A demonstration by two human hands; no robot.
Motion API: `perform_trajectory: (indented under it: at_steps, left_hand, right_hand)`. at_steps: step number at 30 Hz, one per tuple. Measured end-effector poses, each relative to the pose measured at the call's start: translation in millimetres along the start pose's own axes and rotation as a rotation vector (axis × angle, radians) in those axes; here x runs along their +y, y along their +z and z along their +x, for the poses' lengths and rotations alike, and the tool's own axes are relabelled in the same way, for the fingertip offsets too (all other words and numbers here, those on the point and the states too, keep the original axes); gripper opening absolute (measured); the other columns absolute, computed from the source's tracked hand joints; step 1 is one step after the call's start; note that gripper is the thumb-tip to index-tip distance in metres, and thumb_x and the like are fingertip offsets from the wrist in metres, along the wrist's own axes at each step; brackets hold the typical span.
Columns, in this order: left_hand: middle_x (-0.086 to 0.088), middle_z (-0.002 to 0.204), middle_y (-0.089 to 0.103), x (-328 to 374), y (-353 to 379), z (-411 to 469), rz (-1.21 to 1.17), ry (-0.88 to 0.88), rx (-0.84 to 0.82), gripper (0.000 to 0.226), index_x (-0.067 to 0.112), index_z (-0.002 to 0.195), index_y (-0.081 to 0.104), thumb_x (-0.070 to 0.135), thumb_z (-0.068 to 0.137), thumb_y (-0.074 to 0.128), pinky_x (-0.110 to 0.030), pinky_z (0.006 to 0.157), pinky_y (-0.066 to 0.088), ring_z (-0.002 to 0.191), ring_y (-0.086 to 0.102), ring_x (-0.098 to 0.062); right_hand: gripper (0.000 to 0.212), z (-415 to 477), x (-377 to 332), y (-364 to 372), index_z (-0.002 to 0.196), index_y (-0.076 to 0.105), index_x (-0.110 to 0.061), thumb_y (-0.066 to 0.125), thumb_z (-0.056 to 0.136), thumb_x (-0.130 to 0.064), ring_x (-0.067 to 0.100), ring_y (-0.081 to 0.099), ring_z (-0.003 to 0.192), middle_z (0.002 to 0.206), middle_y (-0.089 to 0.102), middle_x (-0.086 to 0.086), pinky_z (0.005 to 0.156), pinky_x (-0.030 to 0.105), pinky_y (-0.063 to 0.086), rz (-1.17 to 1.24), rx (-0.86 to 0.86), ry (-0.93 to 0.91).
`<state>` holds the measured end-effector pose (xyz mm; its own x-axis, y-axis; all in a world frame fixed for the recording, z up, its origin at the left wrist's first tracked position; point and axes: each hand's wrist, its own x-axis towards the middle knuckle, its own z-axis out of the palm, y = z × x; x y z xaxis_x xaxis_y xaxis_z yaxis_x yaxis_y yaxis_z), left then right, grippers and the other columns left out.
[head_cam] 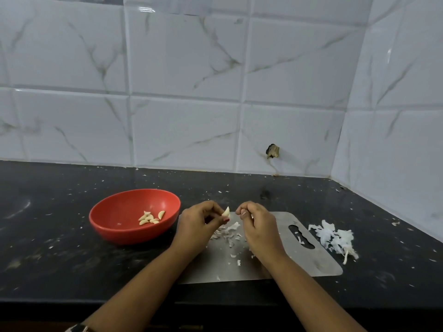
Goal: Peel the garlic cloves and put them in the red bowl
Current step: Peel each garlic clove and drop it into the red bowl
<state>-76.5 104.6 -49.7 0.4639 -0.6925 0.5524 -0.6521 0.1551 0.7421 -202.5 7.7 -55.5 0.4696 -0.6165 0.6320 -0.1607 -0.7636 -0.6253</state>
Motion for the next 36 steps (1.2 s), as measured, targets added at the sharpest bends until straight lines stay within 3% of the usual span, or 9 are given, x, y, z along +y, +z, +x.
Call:
perform_trajectory:
  at_steps: [4,8,18,21,22,26,29,33,36]
  left_hand:
    - [0.011,0.072,0.072,-1.8,1.1,-1.7,0.094,0.022,0.004,0.008,0.024,0.079,0.069,0.022,0.079,0.077,-0.032,0.07,0.059,0.069,0.068,0.0]
    - [0.013,0.073,0.071,-5.1,0.7,-1.6,0.138,0.069,0.0,0.009,0.029,0.082,0.07,0.024,0.08,0.077,-0.038,0.071,0.058,0.069,0.067,-0.001]
    - [0.011,0.073,0.068,1.5,-0.8,-6.2,0.357,0.173,0.033,0.007,0.025,0.087,0.063,0.031,0.088,0.067,-0.036,0.062,0.054,0.064,0.062,-0.005]
    - [0.006,0.057,0.053,7.4,-6.8,-7.0,0.665,0.263,0.19,0.017,0.019,0.081,0.053,0.03,0.093,0.061,-0.027,0.038,0.029,0.048,0.047,-0.015]
    - [0.004,0.055,0.047,11.4,-12.0,-7.3,0.725,0.255,0.242,0.019,0.018,0.079,0.051,0.027,0.093,0.06,-0.025,0.038,0.019,0.046,0.041,-0.017]
    - [-0.004,0.079,0.064,21.7,-47.8,4.1,0.764,-0.014,0.245,0.016,0.018,0.091,0.061,0.031,0.096,0.053,-0.03,0.056,0.031,0.072,0.056,-0.027]
    - [-0.004,0.092,0.069,17.8,-86.6,18.2,0.71,-0.195,0.17,0.01,0.022,0.084,0.068,0.03,0.088,0.065,-0.033,0.071,0.046,0.088,0.063,-0.028]
    - [-0.003,0.078,0.07,1.8,-131.5,33.0,0.645,-0.478,-0.024,0.015,0.023,0.066,0.068,0.022,0.075,0.08,-0.035,0.076,0.053,0.075,0.064,-0.02]
    - [-0.008,0.075,0.07,-13.9,-143.4,35.1,0.701,-0.574,-0.06,0.01,0.016,0.072,0.074,0.018,0.067,0.083,-0.041,0.079,0.057,0.075,0.067,-0.024]
  right_hand:
    - [0.017,-0.4,-0.6,-1.5,0.1,0.065,-0.022,0.052,0.097,-0.011,0.006,0.06,0.089,0.1,0.064,-0.005,0.078,0.025,0.053,0.03,0.001,0.007]
    - [0.033,-2.3,-4.7,-3.0,0.12,0.065,-0.024,0.05,0.097,-0.005,-0.006,0.058,0.099,0.108,0.063,-0.01,0.078,0.011,0.048,0.179,-0.111,-0.011]
    - [0.009,-1.5,-6.8,-6.4,0.089,0.075,-0.018,0.069,0.088,-0.012,0.001,0.063,0.07,0.076,0.069,-0.011,0.06,0.012,0.046,0.173,-0.071,-0.022]
    - [0.01,-0.7,-5.7,-7.1,0.083,0.069,-0.018,0.064,0.092,-0.016,0.001,0.056,0.06,0.068,0.064,-0.009,0.054,0.012,0.042,0.106,0.008,-0.009]
    - [0.012,-0.9,-5.2,-6.5,0.085,0.068,-0.019,0.061,0.094,-0.017,0.002,0.054,0.057,0.068,0.063,-0.008,0.053,0.013,0.04,0.082,0.023,-0.01]
    - [0.02,-0.5,-4.0,-6.0,0.098,0.068,-0.016,0.048,0.099,-0.014,0.003,0.056,0.068,0.077,0.062,-0.011,0.059,0.016,0.039,-0.057,0.064,0.007]
    - [0.019,-0.9,-5.1,-6.6,0.099,0.068,-0.016,0.049,0.098,-0.013,0.014,0.061,0.085,0.091,0.069,-0.005,0.073,0.028,0.048,-0.183,0.081,-0.007]
    - [0.018,-3.4,-7.5,-9.5,0.1,0.069,-0.019,0.053,0.094,-0.012,0.019,0.058,0.092,0.096,0.07,-0.004,0.085,0.036,0.042,-0.355,0.098,0.007]
    - [0.021,-4.3,-5.5,-11.2,0.106,0.066,-0.025,0.051,0.094,-0.017,0.017,0.053,0.107,0.109,0.066,-0.007,0.09,0.036,0.034,-0.486,0.025,0.093]
